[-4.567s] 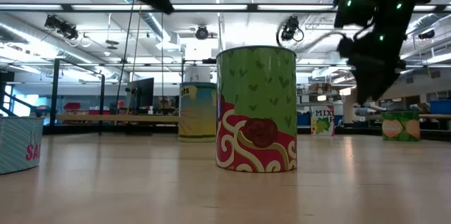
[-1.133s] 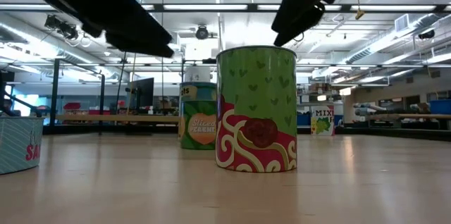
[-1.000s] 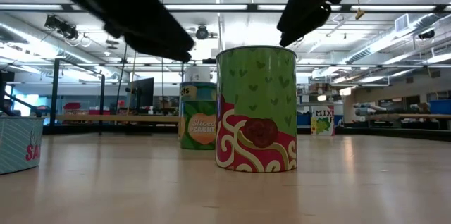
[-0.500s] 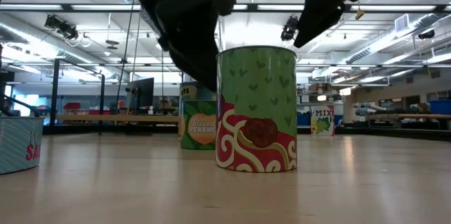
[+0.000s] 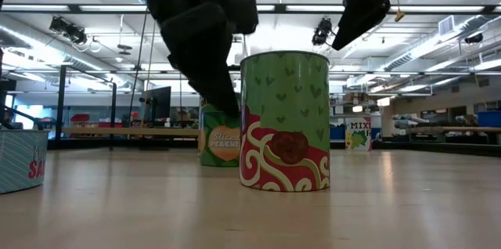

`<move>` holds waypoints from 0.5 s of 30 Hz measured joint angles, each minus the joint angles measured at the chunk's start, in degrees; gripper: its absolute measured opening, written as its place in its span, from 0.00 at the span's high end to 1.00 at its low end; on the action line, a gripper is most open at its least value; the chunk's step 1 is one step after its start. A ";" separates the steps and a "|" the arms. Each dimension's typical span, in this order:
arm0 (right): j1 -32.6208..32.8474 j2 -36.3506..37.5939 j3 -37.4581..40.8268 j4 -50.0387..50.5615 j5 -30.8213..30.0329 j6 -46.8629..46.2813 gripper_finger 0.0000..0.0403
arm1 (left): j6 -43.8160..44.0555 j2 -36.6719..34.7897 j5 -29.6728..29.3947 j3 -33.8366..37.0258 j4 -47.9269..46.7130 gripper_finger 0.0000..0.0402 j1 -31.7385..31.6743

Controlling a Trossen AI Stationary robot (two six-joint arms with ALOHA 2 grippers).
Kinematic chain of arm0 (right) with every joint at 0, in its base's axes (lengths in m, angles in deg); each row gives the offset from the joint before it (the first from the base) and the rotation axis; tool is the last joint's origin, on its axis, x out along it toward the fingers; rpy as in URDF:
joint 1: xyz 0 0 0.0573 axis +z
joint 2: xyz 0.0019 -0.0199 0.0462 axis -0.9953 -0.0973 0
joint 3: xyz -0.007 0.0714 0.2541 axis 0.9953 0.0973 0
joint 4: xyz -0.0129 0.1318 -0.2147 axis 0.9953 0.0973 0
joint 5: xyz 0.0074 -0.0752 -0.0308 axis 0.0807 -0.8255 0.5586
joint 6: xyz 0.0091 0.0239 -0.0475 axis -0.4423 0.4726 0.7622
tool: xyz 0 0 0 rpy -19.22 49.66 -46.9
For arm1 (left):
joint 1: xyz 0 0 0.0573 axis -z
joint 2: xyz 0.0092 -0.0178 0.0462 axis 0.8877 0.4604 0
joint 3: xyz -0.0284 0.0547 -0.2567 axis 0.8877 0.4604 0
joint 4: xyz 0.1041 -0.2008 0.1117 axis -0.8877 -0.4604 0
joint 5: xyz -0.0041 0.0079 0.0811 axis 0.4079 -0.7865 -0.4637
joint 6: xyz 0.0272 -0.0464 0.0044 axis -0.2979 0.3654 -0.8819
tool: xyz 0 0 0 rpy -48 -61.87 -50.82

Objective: Pick and place cans onto a shelf
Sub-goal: Put the canned sliced peaches on the shelf

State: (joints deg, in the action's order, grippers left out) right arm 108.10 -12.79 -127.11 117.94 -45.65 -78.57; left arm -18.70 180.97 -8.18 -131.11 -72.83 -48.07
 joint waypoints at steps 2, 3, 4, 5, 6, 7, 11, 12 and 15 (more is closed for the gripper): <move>0.00 0.00 0.00 0.13 0.04 0.02 0.13 | -0.04 1.40 0.87 0.00 0.09 0.12 0.00; 0.00 0.00 0.00 0.09 0.04 0.01 0.13 | -0.06 1.86 0.94 0.04 -0.18 0.12 0.02; 0.00 0.00 0.00 0.08 0.02 0.00 0.13 | -0.05 2.26 1.00 0.06 -0.19 0.12 0.02; 0.00 0.00 0.00 0.09 0.03 0.01 0.13 | -0.05 2.46 1.01 0.04 0.47 0.12 0.02; 0.00 0.00 0.00 0.08 0.07 0.02 0.13 | -0.08 2.50 1.02 0.02 0.52 0.12 0.01; 0.00 0.00 0.00 0.08 0.07 0.02 0.13 | -0.08 2.48 0.95 0.02 0.40 0.13 0.00; 0.00 0.00 0.00 0.13 0.07 0.02 0.13 | -0.13 2.28 0.92 0.02 1.50 0.18 0.00; 0.00 0.00 0.00 0.15 0.07 0.02 0.13 | -0.19 2.13 0.92 0.02 1.75 0.20 0.00; 0.00 0.00 0.00 0.19 0.19 0.12 0.13 | -0.27 2.04 0.94 0.00 2.22 0.26 0.00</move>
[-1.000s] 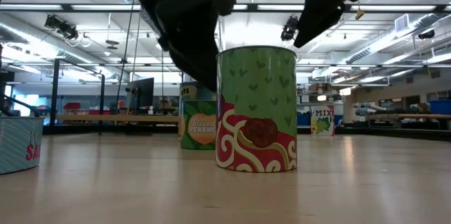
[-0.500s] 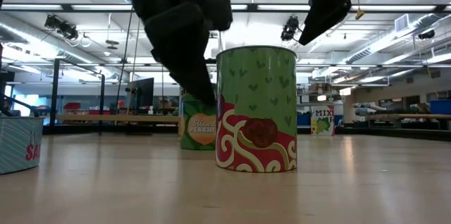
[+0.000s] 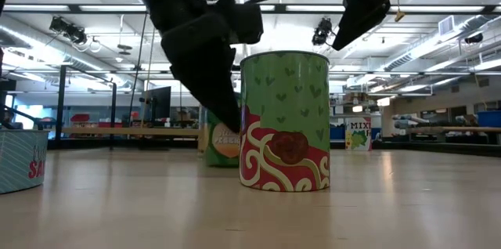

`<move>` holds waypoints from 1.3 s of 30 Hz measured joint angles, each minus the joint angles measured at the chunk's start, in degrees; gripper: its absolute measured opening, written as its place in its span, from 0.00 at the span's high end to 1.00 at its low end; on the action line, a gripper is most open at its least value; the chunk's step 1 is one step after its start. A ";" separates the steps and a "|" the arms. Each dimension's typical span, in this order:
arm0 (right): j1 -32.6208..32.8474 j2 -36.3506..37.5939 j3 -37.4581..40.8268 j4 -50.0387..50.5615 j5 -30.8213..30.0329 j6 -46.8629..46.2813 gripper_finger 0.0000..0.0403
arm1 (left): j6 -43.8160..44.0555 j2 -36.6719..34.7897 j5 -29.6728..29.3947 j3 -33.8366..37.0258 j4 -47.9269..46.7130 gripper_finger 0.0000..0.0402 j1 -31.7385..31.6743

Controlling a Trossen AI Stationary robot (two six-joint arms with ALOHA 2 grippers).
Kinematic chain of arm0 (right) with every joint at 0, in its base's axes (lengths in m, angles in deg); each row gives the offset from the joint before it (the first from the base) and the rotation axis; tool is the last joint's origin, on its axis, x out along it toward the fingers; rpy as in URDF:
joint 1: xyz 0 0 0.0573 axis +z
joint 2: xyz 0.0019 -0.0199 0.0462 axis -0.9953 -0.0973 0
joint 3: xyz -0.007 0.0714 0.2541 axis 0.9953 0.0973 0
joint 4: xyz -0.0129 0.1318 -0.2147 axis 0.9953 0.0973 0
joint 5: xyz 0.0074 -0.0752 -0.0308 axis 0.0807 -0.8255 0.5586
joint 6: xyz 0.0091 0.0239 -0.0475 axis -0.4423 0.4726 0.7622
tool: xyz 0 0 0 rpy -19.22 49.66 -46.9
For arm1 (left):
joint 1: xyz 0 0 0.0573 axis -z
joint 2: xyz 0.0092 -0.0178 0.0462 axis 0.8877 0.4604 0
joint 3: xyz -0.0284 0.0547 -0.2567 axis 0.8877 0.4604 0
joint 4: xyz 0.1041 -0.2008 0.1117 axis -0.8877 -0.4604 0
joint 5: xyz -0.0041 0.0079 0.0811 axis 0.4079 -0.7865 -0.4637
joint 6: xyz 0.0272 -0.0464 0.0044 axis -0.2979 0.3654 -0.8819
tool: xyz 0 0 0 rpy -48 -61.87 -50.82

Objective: Pick and place cans onto a shelf
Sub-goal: Put the canned sliced peaches on the shelf

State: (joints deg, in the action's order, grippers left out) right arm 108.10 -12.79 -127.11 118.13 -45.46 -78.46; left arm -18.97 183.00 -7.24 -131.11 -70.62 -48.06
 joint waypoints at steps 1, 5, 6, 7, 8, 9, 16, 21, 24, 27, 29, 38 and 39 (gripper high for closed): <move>0.00 0.00 0.00 0.06 0.35 0.27 0.13 | -0.19 0.00 0.01 0.00 -0.43 0.28 0.00; 0.30 0.37 0.00 0.23 1.45 2.05 0.13 | -0.54 -1.90 0.21 0.07 -2.82 0.29 0.00; 0.36 0.69 -0.02 0.17 1.44 2.36 0.13 | -0.62 -3.44 0.70 -0.01 -3.07 0.29 0.00; 0.43 1.05 -0.02 0.36 1.46 2.72 0.13 | -1.13 -5.27 1.15 -0.47 -4.34 0.29 0.00; 0.46 1.30 -0.02 0.43 1.44 2.94 0.13 | -1.62 -7.15 1.40 -1.10 -5.35 0.29 0.04; 0.46 1.50 -0.07 0.28 1.34 3.15 0.13 | -2.59 -9.42 1.55 -1.66 -6.23 0.29 0.17; 0.59 1.64 -0.07 -1.73 1.00 6.48 0.13 | -13.89 -26.55 -0.50 -2.95 -12.25 0.28 -3.74; 0.57 1.64 -0.07 -4.75 0.82 8.21 0.13 | -22.26 -32.94 -3.88 -2.42 -16.91 0.28 -14.05; 0.49 1.66 -0.07 -5.38 0.84 8.69 0.13 | -27.81 -33.14 0.22 0.08 -14.72 0.28 -21.51; 0.05 1.66 -0.07 -6.04 0.84 9.18 0.13 | -32.10 -31.16 4.02 3.57 -9.78 0.28 -28.77; -0.49 1.66 -0.07 -6.28 0.83 9.51 0.13 | -35.92 -29.61 5.68 5.45 -6.59 0.28 -33.42; -4.66 1.66 -0.04 -8.34 2.83 12.59 0.13 | -44.54 -17.50 17.51 1.61 -1.82 0.28 -46.43; -5.06 1.66 -0.04 -8.34 3.17 12.63 0.13 | -44.78 -16.41 18.64 1.31 -1.48 0.28 -46.77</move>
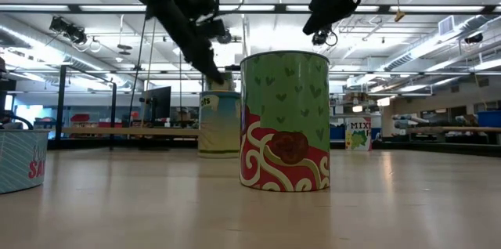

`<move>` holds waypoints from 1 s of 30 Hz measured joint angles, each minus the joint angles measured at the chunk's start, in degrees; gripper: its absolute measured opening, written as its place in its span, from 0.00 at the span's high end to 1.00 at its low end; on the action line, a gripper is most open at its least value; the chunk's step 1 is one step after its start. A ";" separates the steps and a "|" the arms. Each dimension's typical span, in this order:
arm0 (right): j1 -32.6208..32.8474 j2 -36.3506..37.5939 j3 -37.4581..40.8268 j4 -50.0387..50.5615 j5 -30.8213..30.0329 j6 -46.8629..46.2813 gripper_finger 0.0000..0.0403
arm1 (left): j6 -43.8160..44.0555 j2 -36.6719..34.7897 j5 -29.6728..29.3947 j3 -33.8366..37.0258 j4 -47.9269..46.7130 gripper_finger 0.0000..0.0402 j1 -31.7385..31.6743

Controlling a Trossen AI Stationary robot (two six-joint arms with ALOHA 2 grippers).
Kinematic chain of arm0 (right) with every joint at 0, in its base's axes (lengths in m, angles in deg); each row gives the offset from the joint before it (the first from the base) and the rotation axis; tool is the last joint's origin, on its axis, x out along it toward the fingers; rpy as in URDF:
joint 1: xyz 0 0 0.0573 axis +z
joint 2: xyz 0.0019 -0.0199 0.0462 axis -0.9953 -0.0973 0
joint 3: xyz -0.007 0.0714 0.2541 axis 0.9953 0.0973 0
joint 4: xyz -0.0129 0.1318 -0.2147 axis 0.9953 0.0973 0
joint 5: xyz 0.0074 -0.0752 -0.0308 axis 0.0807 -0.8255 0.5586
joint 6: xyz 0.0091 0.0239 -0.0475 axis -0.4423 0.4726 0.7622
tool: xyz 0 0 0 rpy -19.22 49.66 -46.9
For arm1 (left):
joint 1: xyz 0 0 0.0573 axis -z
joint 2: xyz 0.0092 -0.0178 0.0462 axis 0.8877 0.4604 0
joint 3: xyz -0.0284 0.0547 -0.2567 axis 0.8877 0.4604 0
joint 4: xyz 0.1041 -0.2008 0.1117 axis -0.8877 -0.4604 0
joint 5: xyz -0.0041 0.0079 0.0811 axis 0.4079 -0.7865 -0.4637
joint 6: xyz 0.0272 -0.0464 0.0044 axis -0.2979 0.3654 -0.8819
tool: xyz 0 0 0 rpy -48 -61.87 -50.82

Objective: Pick and place cans onto a shelf
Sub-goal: Put the canned sliced peaches on the shelf

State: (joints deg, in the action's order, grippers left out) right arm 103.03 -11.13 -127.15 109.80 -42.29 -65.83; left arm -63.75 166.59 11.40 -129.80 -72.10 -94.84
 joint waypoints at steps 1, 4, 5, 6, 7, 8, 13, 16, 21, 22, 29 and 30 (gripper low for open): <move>-0.40 0.01 0.00 0.01 0.34 0.08 0.13 | -0.19 0.95 0.90 -0.01 -0.41 0.28 -0.25; -1.44 0.02 0.00 0.03 0.93 0.96 0.13 | -0.64 3.54 3.65 0.02 -0.55 0.28 -0.37; -1.78 0.02 0.00 -0.06 0.95 1.33 0.13 | -0.64 4.18 4.97 0.02 -0.58 0.28 -0.37; -2.11 0.02 0.00 -0.16 1.10 1.64 0.13 | -0.70 4.81 6.01 0.02 -0.44 0.28 -0.37; -2.37 0.02 0.00 -0.17 1.18 1.90 0.13 | -1.00 5.46 6.34 0.02 -0.33 0.28 -0.34; -2.69 0.02 0.00 -0.21 1.18 1.92 0.13 | -1.20 6.16 6.07 0.02 -0.34 0.28 -0.28; -3.67 0.02 0.00 -0.31 1.19 1.94 0.13 | -1.97 8.96 0.57 0.02 0.93 0.28 -0.58; -3.81 0.02 0.00 -0.26 1.34 1.94 0.13 | -2.17 9.40 0.10 0.02 1.94 0.28 -0.74; -3.81 0.02 0.00 -0.28 2.51 1.91 0.13 | -2.08 9.39 0.17 0.02 4.54 0.28 -0.71; -3.81 0.02 0.00 -0.30 2.64 1.91 0.13 | -2.14 9.39 0.10 0.02 4.69 0.28 -0.80; -3.76 0.02 0.00 -0.30 2.71 1.28 0.13 | -2.61 9.39 -4.00 0.02 5.17 0.28 -1.78; -3.76 0.02 0.00 -0.30 2.71 1.28 0.13 | -2.59 9.39 -4.04 0.02 5.17 0.28 -1.91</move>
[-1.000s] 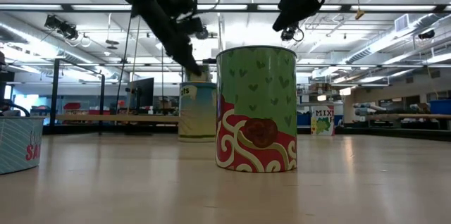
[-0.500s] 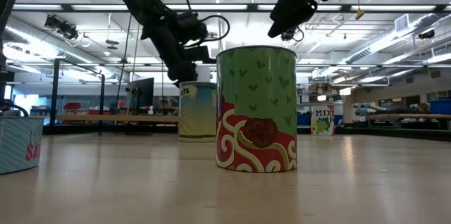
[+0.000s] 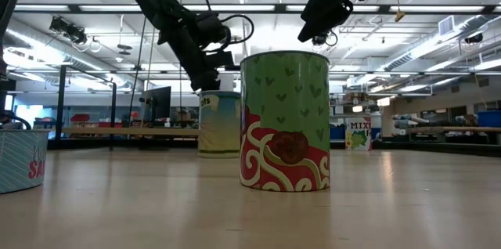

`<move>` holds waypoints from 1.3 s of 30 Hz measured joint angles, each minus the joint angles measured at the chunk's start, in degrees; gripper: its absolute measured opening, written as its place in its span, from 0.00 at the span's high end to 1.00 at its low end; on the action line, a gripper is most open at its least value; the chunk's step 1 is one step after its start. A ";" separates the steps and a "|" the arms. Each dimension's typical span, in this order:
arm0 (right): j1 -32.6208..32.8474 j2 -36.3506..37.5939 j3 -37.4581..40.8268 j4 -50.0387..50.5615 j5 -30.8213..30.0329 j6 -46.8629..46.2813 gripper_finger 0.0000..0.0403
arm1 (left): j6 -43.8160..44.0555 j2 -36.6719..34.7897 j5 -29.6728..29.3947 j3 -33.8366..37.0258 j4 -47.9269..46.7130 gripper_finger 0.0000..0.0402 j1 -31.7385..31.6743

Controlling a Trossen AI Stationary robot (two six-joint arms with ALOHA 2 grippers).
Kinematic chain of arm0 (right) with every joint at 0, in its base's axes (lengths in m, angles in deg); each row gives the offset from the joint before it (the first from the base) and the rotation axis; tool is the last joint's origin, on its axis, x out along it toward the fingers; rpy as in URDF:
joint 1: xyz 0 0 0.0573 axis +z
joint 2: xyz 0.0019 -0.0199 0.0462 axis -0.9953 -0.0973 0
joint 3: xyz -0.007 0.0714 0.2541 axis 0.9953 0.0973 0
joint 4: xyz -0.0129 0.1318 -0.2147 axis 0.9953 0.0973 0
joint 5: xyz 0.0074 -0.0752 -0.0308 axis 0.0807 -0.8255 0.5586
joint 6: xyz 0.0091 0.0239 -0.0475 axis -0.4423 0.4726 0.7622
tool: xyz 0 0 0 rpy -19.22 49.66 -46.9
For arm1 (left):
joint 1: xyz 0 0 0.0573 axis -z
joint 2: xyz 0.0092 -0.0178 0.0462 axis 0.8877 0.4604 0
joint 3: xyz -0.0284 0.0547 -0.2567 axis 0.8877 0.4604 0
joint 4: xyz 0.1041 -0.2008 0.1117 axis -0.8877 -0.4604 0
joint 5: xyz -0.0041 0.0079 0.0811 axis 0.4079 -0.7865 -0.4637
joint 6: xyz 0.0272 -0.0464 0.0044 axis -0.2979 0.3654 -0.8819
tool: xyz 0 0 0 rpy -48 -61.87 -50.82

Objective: Pick and place cans onto a shelf
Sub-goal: Put the canned sliced peaches on the shelf

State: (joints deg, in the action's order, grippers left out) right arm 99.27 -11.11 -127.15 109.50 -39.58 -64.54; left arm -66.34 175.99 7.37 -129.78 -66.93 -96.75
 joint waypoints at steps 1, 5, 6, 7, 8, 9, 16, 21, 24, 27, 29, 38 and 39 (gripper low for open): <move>0.00 0.00 0.00 0.00 0.00 0.00 0.13 | 0.01 0.00 0.00 0.00 0.01 0.28 -0.08; 0.00 0.00 0.00 0.00 0.29 0.13 0.13 | 0.84 0.00 0.60 0.00 0.02 0.28 -0.08; 0.00 0.00 0.00 0.00 0.53 0.15 0.13 | 1.01 0.00 0.79 0.00 -0.02 0.28 -0.02; 0.00 0.00 0.00 0.00 0.67 0.17 0.13 | 1.13 0.00 0.92 0.00 -0.18 0.28 0.13; 0.00 0.00 0.00 0.00 0.82 0.17 0.13 | 1.33 0.00 0.92 0.00 -0.58 0.28 0.40; 0.00 0.00 0.00 0.00 0.91 0.17 0.13 | 1.43 0.00 0.92 0.02 -1.05 0.28 0.73; 0.00 0.00 0.00 -0.02 1.05 0.17 0.13 | 2.49 -0.04 1.11 0.02 -2.48 0.28 3.86; 0.00 0.00 0.00 -0.07 1.07 0.07 0.13 | 2.51 -0.04 0.04 0.02 -2.43 0.28 4.07; 0.00 0.00 0.00 -0.07 1.08 -0.45 0.13 | 2.17 -0.04 -0.22 0.02 -2.43 0.26 3.73; 0.00 0.00 0.00 -0.07 1.07 -0.39 0.13 | 2.31 -0.04 -0.21 0.02 -2.40 0.21 3.75; 0.00 0.00 0.00 -0.07 1.09 -0.36 0.13 | 2.38 -0.04 -0.22 0.02 -2.27 0.17 3.75; 0.00 0.00 0.00 -0.06 1.09 -0.28 0.13 | 1.04 -0.07 -3.44 0.02 -0.78 0.11 3.86; 0.00 0.00 0.00 -0.07 1.08 -0.26 0.13 | 1.01 -0.07 -3.63 0.02 -0.57 0.11 3.86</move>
State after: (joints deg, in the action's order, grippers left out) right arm 99.27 -11.11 -127.15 109.43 -38.50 -64.80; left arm -65.33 175.92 3.74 -129.76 -67.50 -92.89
